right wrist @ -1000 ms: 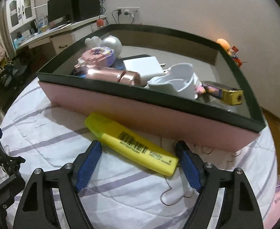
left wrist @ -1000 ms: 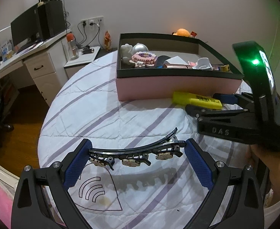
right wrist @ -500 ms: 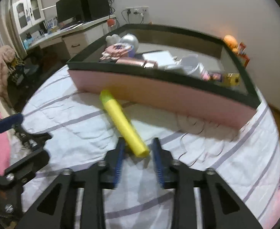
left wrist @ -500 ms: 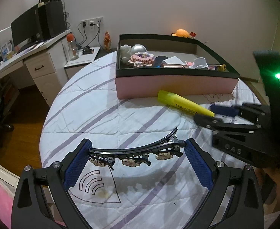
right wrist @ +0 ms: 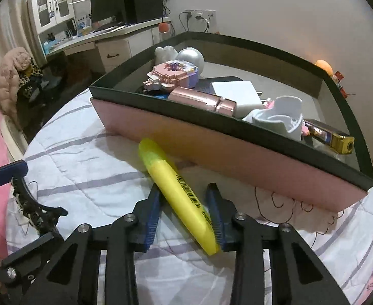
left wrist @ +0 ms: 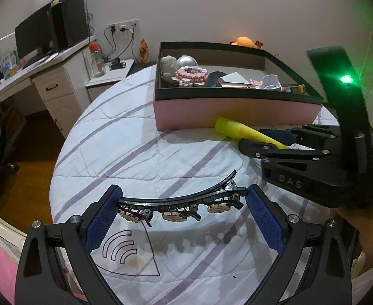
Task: Organize rigid objects
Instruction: 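Grasp the yellow highlighter with the right tool while the left tool holds the hair clip, then carry the hair clip and highlighter over the pink box and lower them in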
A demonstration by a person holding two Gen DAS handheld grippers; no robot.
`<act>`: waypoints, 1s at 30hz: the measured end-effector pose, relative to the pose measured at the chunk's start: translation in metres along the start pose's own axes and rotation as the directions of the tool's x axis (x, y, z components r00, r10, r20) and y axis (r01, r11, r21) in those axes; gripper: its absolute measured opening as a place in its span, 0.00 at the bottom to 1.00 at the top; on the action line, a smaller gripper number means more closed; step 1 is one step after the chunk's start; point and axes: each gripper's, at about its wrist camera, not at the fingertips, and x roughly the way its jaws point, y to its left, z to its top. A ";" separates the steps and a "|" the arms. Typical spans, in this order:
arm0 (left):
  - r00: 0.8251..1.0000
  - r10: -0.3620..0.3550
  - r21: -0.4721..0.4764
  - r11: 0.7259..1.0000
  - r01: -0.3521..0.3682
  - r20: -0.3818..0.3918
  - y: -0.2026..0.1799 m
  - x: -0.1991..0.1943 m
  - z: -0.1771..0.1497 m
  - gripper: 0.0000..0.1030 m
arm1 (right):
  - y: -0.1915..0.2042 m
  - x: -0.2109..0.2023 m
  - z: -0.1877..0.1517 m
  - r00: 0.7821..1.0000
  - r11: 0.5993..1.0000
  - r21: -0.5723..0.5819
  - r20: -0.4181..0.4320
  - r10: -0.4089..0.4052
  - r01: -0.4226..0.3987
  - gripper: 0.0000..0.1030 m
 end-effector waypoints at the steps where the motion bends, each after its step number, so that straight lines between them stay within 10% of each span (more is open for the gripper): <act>1: 1.000 0.002 0.000 1.000 -0.002 0.006 -0.001 -0.001 0.000 0.95 | 0.000 -0.001 -0.001 1.000 1.000 0.010 0.001 0.012 -0.012 0.28; 4: 1.000 -0.003 -0.002 1.000 0.003 0.023 -0.002 -0.007 0.002 0.95 | -0.008 -0.011 -0.009 0.998 0.997 0.059 0.024 0.056 -0.058 0.15; 16: 0.989 -0.010 -0.005 1.000 0.011 0.150 -0.011 -0.053 0.010 0.95 | -0.021 -0.077 -0.031 0.974 0.981 0.153 0.207 0.090 -0.123 0.15; 30: 0.935 0.027 0.014 0.999 -0.035 0.355 -0.030 -0.149 0.025 0.95 | 0.003 -0.179 -0.025 0.881 0.992 0.101 0.472 0.023 -0.080 0.15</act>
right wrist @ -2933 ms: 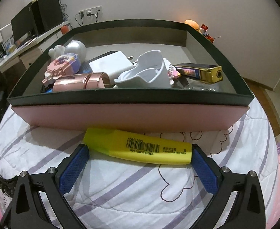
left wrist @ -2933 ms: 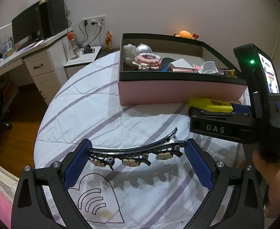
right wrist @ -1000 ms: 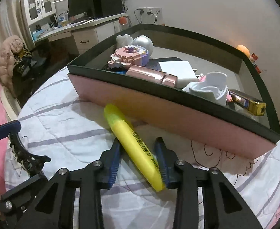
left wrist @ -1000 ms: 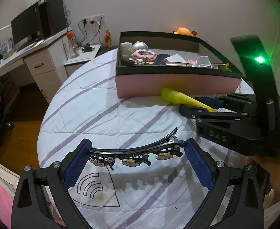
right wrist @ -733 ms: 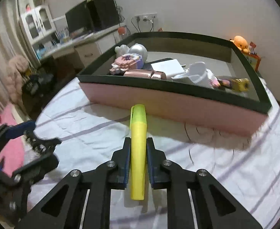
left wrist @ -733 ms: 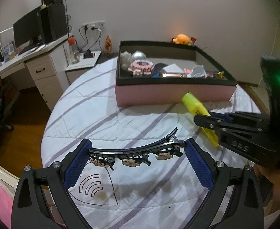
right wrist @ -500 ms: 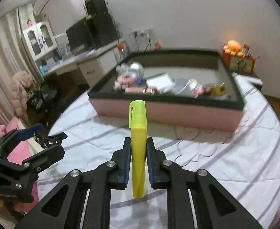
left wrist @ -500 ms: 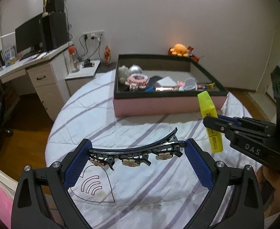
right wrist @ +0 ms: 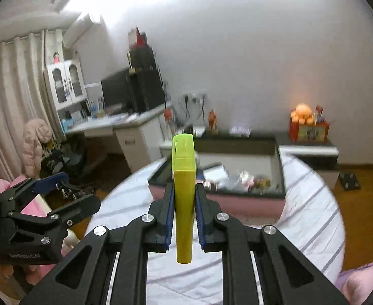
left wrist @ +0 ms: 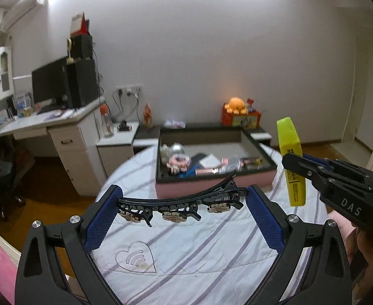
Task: Organize rigid objects
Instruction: 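Carry the hair clip and highlighter over the pink box and lower them in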
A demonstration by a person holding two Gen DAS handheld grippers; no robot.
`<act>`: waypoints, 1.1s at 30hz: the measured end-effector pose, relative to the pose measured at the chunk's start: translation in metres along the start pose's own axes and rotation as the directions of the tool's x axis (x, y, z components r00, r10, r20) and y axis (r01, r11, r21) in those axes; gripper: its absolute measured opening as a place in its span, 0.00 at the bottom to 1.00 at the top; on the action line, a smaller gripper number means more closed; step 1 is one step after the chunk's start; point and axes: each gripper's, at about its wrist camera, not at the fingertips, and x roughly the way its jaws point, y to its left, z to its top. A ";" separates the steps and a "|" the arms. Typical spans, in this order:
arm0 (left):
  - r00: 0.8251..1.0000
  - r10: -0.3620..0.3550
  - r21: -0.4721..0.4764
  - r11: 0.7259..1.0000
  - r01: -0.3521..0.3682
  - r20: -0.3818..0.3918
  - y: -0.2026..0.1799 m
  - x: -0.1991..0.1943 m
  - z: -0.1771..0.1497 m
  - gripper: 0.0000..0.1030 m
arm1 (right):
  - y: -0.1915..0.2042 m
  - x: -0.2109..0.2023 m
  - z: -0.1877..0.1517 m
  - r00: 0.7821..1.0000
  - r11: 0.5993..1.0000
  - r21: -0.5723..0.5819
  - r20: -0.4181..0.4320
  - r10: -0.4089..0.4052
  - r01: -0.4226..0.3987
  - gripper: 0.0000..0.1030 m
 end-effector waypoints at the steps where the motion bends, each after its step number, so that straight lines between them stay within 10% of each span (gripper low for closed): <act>1: 1.000 0.005 0.001 1.000 -0.005 0.015 0.000 -0.005 0.003 0.95 | 0.001 -0.005 0.001 1.000 1.000 -0.007 -0.001 -0.003 0.003 0.15; 14: 0.987 0.067 0.007 0.998 -0.069 0.148 0.003 -0.060 0.033 0.96 | 0.020 -0.034 0.026 0.996 0.998 -0.067 0.084 0.003 0.002 0.15; 33: 0.991 0.076 0.059 0.995 -0.083 0.113 -0.010 -0.021 0.047 0.96 | 0.007 -0.011 0.041 0.998 0.997 -0.077 0.066 0.010 -0.005 0.15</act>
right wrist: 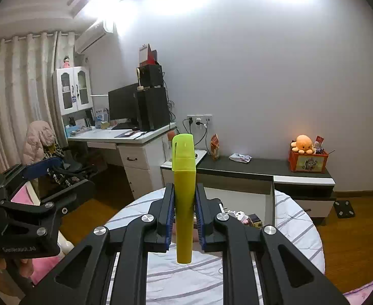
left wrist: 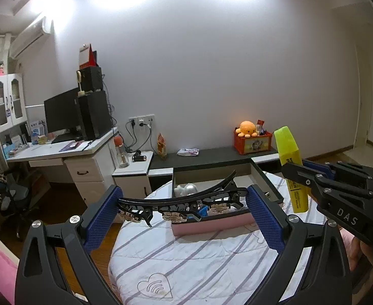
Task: Organize rigid objects
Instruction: 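Carry the hair clip and highlighter over the pink box and lower them in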
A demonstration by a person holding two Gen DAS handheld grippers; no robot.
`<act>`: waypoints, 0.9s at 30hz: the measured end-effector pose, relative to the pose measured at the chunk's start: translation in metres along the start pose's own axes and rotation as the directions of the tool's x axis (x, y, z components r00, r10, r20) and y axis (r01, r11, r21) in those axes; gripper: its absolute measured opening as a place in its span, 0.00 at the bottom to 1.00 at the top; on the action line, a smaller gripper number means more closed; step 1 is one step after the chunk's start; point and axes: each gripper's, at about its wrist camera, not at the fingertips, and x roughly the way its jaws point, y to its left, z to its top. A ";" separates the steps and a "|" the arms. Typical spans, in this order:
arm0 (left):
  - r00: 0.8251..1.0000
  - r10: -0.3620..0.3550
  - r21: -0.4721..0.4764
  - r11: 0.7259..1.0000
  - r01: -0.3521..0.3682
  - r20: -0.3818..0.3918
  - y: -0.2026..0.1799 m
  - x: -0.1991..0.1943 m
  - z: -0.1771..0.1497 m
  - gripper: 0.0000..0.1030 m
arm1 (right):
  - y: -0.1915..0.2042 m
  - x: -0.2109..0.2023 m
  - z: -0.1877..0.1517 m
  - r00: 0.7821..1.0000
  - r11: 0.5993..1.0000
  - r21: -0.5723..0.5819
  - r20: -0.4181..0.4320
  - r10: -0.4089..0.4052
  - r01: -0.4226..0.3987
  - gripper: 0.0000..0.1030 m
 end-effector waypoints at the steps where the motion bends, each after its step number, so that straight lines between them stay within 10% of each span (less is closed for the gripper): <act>1: 1.000 0.001 0.006 1.000 -0.001 -0.007 -0.002 0.006 0.001 0.96 | -0.003 0.004 0.000 1.000 1.000 0.001 -0.007 0.000 0.000 0.15; 11: 0.992 -0.083 0.029 0.996 0.086 -0.097 -0.015 0.096 0.016 0.96 | -0.042 0.070 0.002 0.995 1.000 -0.001 -0.097 -0.025 0.025 0.15; 27: 0.905 -0.158 0.022 0.983 0.182 -0.395 -0.052 0.281 -0.021 0.96 | -0.125 0.194 -0.036 0.920 0.991 0.014 -0.373 -0.119 0.133 0.15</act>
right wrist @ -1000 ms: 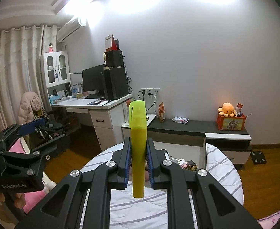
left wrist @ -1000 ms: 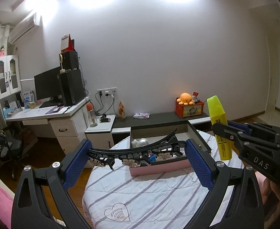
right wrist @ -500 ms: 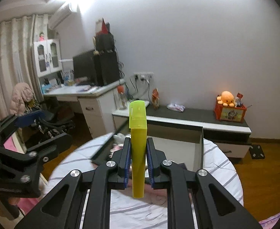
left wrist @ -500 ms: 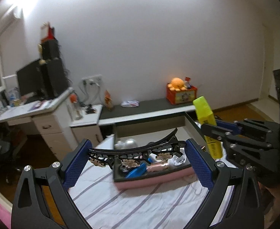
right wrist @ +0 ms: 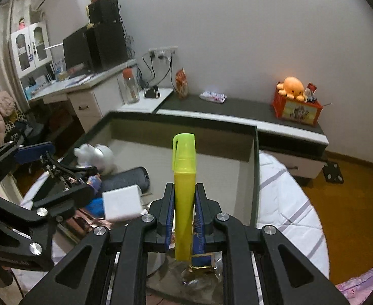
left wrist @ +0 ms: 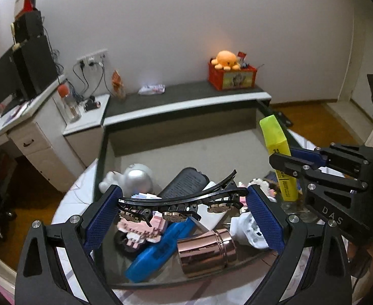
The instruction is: Organize rigid objects
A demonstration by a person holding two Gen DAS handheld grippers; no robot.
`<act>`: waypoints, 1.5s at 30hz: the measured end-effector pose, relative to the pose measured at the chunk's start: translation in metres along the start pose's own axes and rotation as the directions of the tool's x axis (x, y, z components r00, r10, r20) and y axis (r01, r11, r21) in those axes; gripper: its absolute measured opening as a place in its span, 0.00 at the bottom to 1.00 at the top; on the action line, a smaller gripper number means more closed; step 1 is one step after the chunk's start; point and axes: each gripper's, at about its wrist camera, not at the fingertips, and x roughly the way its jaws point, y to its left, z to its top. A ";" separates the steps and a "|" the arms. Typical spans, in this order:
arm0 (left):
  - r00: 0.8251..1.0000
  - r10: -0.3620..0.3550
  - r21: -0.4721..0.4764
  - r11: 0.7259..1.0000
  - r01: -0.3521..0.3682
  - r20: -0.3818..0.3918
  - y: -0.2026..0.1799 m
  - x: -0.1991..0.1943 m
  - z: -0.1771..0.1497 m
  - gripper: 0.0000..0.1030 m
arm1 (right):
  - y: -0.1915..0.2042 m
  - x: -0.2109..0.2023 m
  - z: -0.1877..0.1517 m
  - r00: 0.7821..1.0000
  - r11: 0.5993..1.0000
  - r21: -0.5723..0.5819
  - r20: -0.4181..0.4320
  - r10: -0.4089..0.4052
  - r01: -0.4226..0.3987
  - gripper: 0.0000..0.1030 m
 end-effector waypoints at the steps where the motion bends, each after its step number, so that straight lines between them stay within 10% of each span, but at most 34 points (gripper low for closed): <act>1: 1.000 0.008 0.000 1.000 -0.008 -0.009 -0.001 0.005 -0.001 0.96 | 0.000 0.003 -0.002 1.000 1.000 -0.004 -0.007 -0.005 0.005 0.15; 6: 0.999 0.028 -0.009 1.000 -0.029 -0.032 0.001 0.009 -0.005 0.96 | -0.001 0.007 -0.005 1.000 1.000 0.006 -0.018 -0.004 0.004 0.19; 10: 0.999 0.054 -0.022 0.998 -0.054 -0.009 0.007 -0.003 -0.005 0.99 | 0.001 -0.008 -0.002 0.999 0.999 0.010 0.024 -0.031 0.031 0.69; 15: 0.996 0.065 -0.040 0.997 -0.063 0.056 0.014 -0.031 -0.009 1.00 | 0.005 -0.039 0.001 0.995 0.998 0.011 0.067 -0.067 0.067 0.79; 26: 0.975 0.079 -0.080 0.995 -0.063 0.207 0.019 -0.136 -0.043 1.00 | 0.038 -0.137 -0.012 0.973 0.994 -0.002 0.204 -0.106 0.109 0.84; 30: 0.959 0.096 -0.106 0.992 -0.070 0.267 0.021 -0.181 -0.067 1.00 | 0.052 -0.167 -0.027 0.963 0.993 0.011 0.244 -0.117 0.118 1.00; 45: 0.895 0.119 -0.123 0.990 -0.072 0.430 0.012 -0.294 -0.127 1.00 | 0.108 -0.241 -0.074 0.929 0.993 0.005 0.353 -0.113 0.119 1.00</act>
